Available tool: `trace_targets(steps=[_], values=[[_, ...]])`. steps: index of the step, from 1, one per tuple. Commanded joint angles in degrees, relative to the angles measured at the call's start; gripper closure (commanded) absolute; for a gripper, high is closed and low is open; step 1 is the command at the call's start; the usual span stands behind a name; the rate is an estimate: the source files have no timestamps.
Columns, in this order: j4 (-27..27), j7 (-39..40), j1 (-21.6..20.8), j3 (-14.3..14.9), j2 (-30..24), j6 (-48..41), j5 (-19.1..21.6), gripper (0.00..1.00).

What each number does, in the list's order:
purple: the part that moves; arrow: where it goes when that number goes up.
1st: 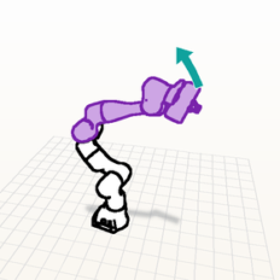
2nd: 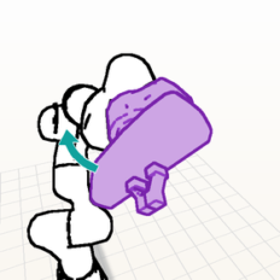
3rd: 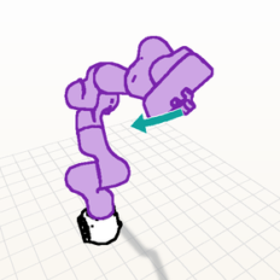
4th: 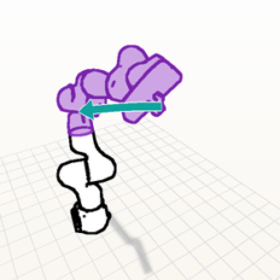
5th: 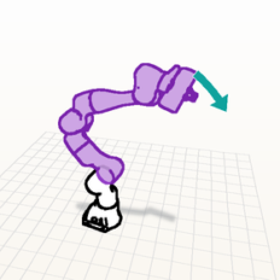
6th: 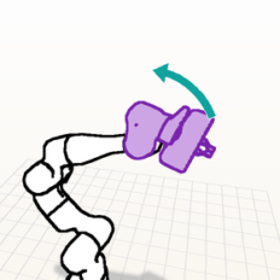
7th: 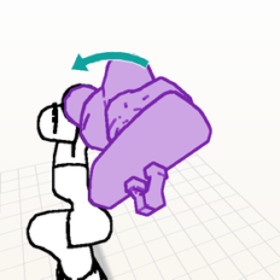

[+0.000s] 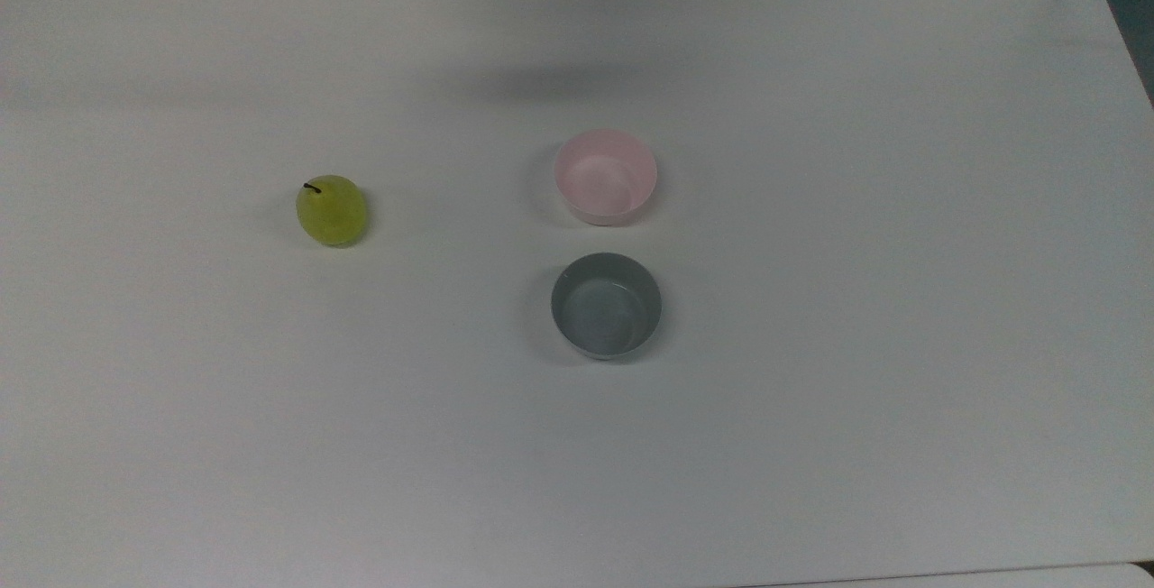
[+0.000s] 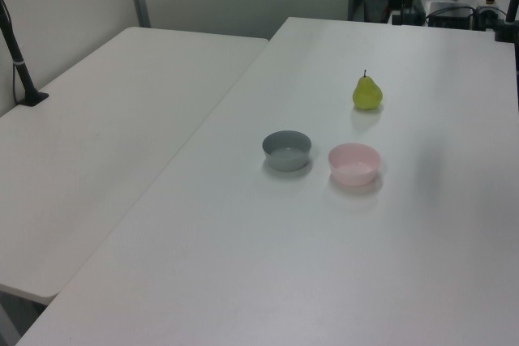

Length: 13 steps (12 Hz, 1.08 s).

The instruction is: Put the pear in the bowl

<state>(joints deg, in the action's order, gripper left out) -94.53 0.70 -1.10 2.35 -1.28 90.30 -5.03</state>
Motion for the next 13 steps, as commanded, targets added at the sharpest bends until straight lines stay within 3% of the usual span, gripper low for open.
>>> trace_targets(steps=[1, 13], values=[[0.8, 0.2, -0.4, 0.1, 0.1, 0.0, 0.8, 0.00], [0.8, 1.6, 0.3, 0.6, 0.4, 0.0, 0.1, 0.00]])
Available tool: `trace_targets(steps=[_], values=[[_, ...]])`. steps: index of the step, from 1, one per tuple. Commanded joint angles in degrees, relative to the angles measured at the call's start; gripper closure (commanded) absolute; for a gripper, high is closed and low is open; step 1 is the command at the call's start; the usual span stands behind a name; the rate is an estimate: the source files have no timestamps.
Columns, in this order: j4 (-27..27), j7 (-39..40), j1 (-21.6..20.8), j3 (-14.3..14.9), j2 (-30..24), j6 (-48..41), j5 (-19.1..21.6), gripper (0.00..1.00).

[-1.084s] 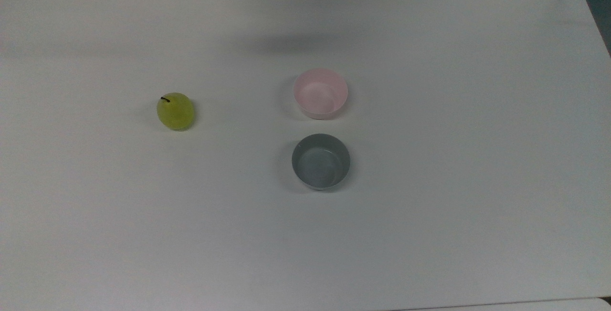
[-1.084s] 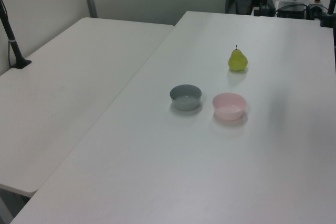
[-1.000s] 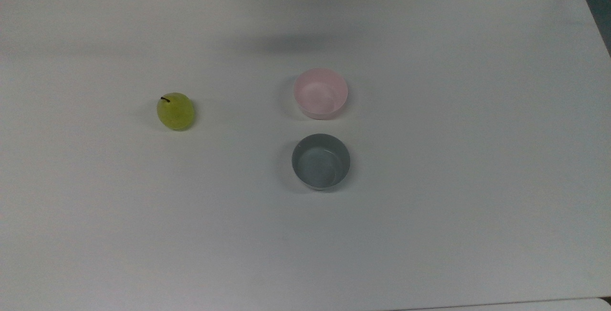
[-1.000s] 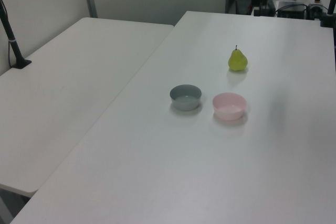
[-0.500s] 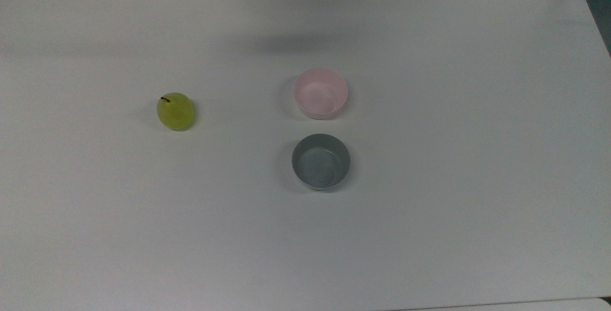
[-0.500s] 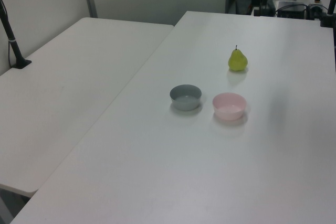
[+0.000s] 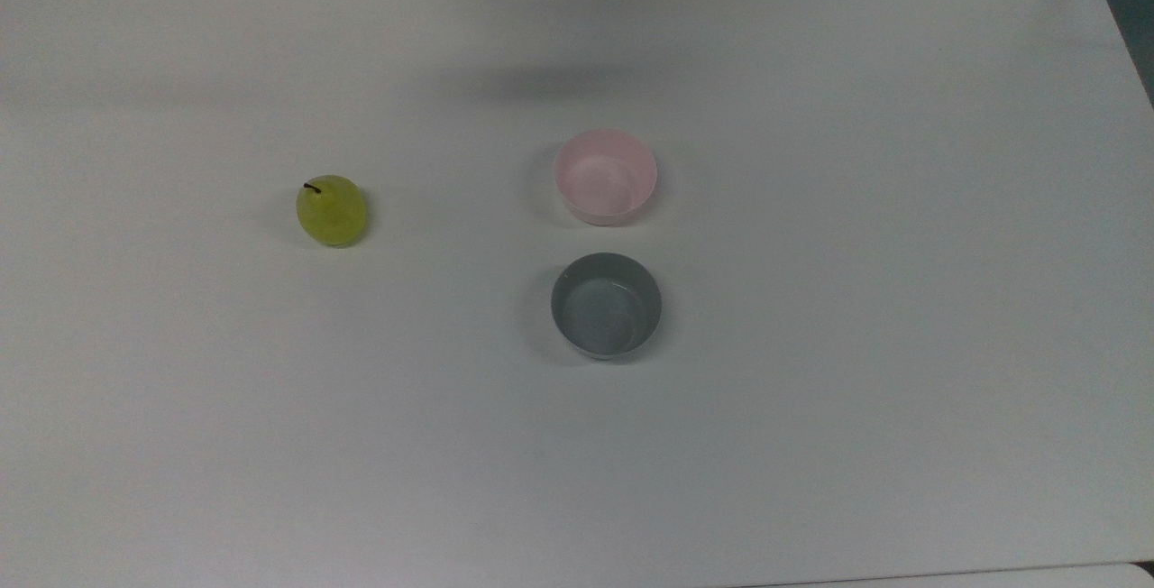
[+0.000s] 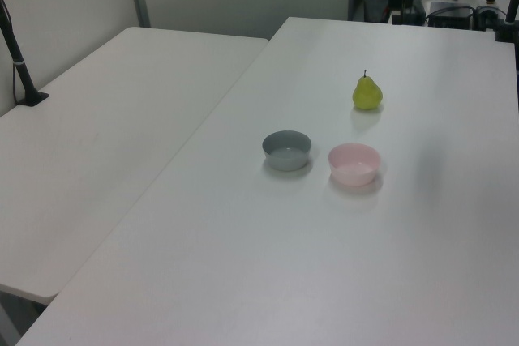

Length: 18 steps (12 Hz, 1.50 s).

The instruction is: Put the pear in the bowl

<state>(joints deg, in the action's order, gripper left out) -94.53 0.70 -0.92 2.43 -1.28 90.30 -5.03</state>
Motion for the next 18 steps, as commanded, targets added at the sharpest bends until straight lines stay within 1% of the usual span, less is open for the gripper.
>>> trace_targets(steps=[1, 2, 4, 6, 8, 10, 13, 18], values=[[0.8, 5.0, 0.6, 0.9, 1.2, 0.4, 0.0, 0.00], [0.8, 7.5, 2.1, 0.8, 1.4, 1.4, 0.0, 0.00], [0.8, 8.8, 4.2, 0.9, 2.6, 3.4, -0.1, 0.00], [0.8, 9.7, 5.4, 2.1, 3.8, 5.7, -0.2, 0.00], [0.7, 13.7, 5.4, 4.0, 3.9, 7.0, 0.1, 0.00], [0.1, 16.2, 6.5, 4.6, 5.0, 8.7, 0.6, 0.00], [-6.5, 16.4, 7.6, 4.6, 5.6, 16.7, 0.5, 0.00], [-12.6, 17.8, 8.0, 4.6, 11.9, 28.4, -0.1, 0.00]])
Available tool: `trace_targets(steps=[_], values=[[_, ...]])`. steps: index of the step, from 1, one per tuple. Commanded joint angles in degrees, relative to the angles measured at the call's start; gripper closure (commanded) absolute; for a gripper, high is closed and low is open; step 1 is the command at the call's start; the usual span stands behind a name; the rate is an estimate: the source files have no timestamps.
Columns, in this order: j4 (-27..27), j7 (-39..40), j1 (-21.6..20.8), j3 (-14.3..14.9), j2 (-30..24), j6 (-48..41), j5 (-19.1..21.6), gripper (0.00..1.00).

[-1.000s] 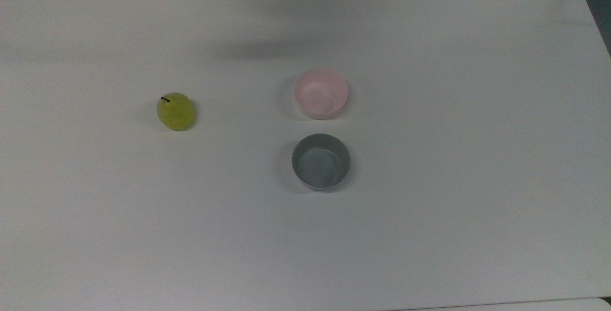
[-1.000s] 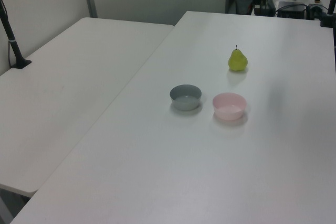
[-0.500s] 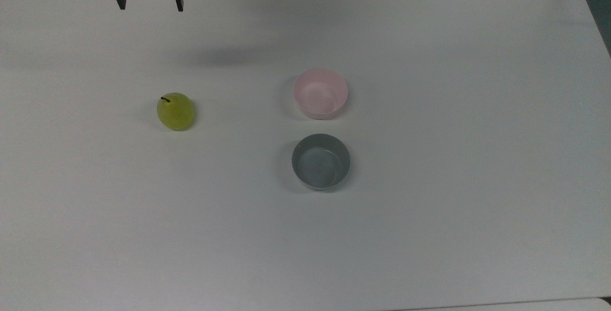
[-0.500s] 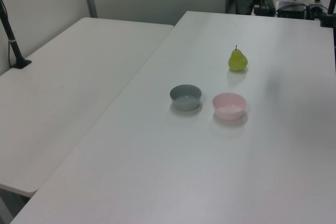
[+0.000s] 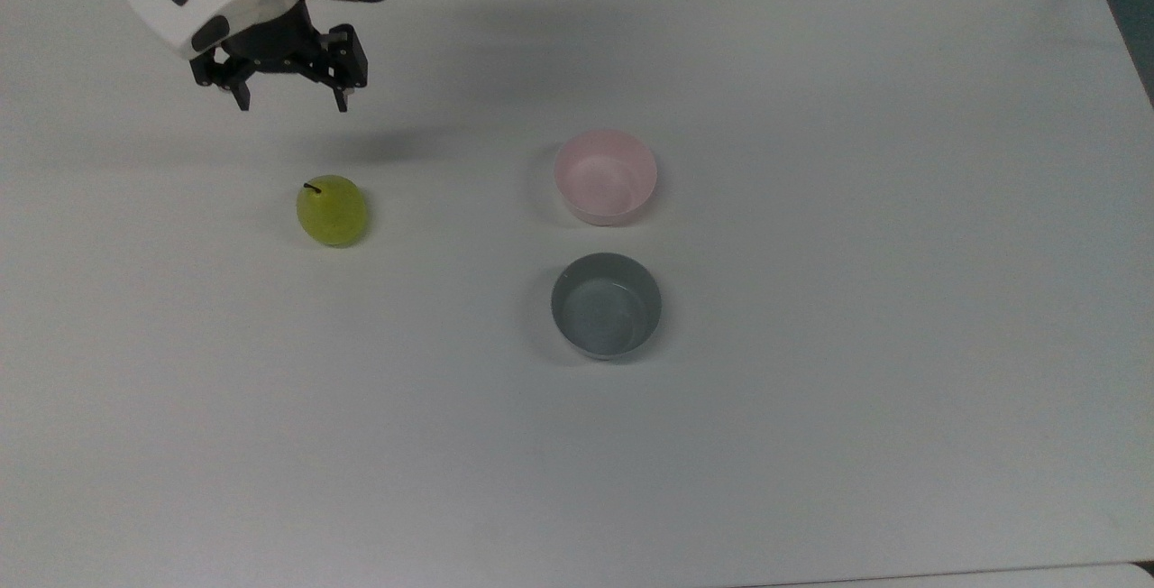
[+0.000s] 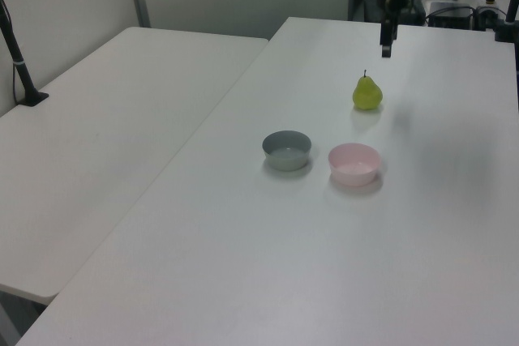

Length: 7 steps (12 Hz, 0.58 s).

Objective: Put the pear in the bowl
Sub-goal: 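Lower the open gripper over the yellow-green pear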

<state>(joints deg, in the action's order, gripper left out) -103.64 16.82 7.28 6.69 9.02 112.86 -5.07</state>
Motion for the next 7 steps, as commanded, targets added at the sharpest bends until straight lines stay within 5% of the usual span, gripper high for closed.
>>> trace_targets(steps=[1, 7], values=[[-4.7, 1.6, -0.2, 0.4, 3.2, 8.3, -0.2, 0.00], [-4.7, 1.4, 0.4, 0.3, 8.6, 15.0, -0.6, 0.00]])
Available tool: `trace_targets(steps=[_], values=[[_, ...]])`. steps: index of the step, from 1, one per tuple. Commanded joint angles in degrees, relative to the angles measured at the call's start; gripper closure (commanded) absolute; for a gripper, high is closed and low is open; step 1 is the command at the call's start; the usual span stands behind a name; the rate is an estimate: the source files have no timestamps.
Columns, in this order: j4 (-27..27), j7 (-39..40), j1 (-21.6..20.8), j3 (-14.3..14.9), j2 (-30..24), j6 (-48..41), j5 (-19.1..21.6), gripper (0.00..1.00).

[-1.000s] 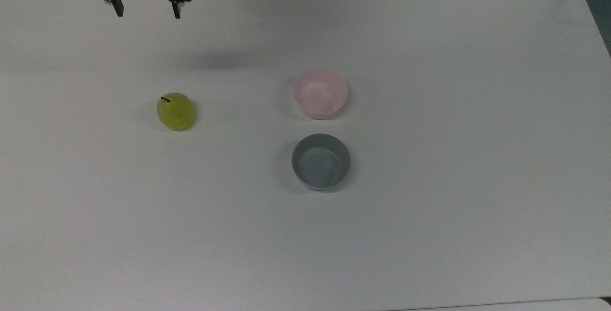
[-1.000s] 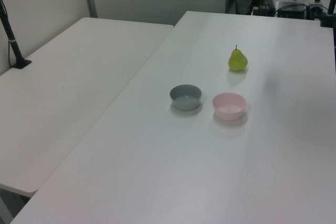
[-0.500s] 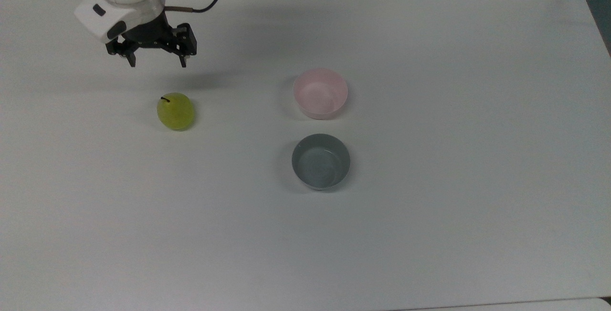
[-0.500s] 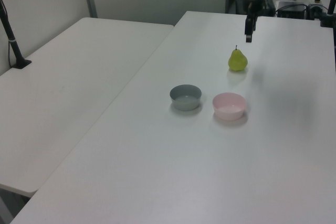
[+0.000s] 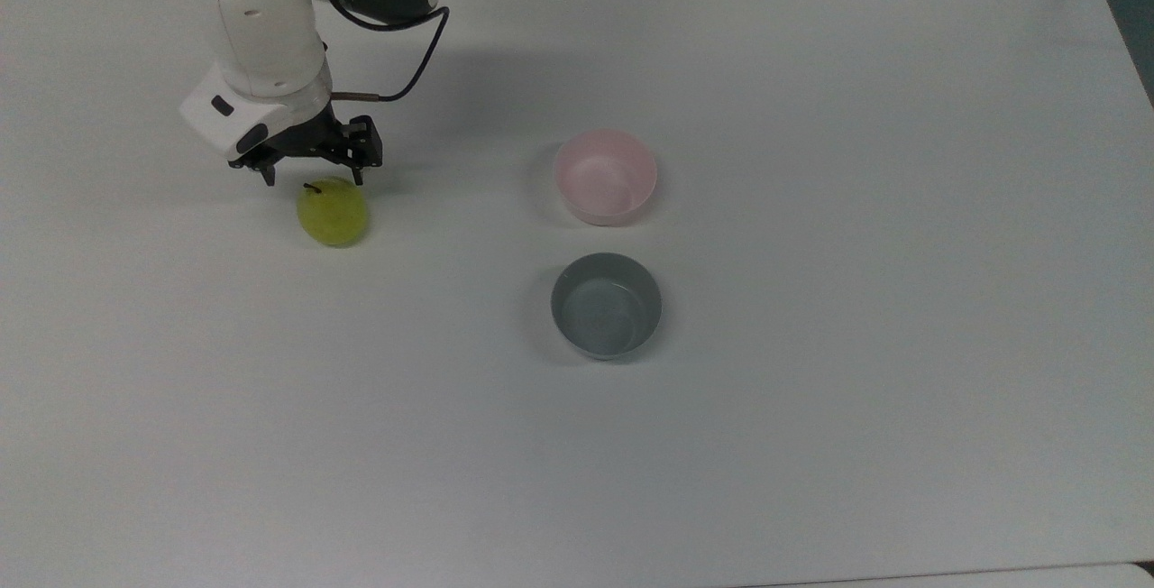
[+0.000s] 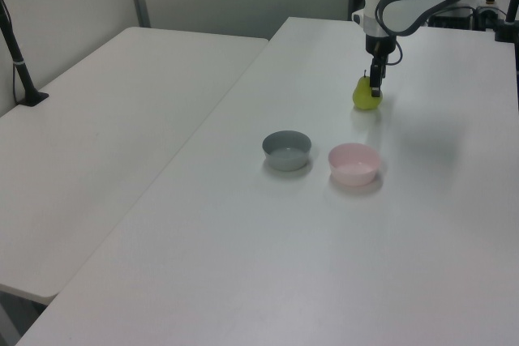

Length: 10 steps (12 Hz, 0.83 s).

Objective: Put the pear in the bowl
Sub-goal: 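Lower the open gripper over the yellow-green pear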

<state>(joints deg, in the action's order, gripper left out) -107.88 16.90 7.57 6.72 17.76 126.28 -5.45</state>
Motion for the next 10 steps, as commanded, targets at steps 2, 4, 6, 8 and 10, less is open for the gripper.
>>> trace_targets(steps=[2, 4, 6, 8, 10], values=[[-0.1, 0.9, -0.2, 0.0, 1.0, 1.8, 0.1, 0.00], [0.4, 0.5, -0.4, -0.1, 2.3, 4.9, 0.4, 0.00], [0.4, 0.5, -0.5, -0.2, 2.9, 5.5, 0.4, 0.00], [0.4, 0.5, -0.6, -0.6, 3.0, 5.8, 0.4, 0.00], [0.5, 0.5, -0.6, -0.7, 3.0, 5.8, 0.7, 0.00]])
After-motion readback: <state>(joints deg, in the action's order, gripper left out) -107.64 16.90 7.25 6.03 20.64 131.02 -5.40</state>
